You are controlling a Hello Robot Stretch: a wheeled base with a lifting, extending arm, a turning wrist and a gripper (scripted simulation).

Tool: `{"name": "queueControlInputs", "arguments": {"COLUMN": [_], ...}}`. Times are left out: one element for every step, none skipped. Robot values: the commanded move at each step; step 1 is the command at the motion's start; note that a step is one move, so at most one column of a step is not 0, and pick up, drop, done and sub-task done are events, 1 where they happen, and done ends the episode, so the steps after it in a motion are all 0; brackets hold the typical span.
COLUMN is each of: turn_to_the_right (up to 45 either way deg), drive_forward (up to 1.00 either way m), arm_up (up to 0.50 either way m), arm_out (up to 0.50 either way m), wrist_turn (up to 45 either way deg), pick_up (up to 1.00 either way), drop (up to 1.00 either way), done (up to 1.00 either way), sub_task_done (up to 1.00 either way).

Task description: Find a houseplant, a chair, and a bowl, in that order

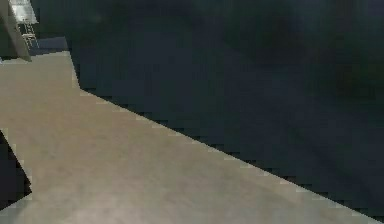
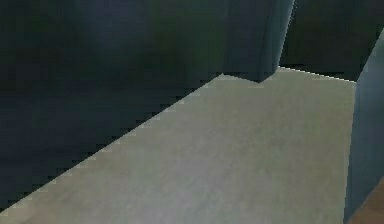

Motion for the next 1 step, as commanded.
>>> {"name": "queueControlInputs", "arguments": {"turn_to_the_right": [-24.0], "drive_forward": [0.00], "arm_up": [0.00], "arm_out": [0.00], "wrist_turn": [0.0], "pick_up": [0.00], "drop": [0.00], "done": [0.00], "sub_task_done": [0.00]}}
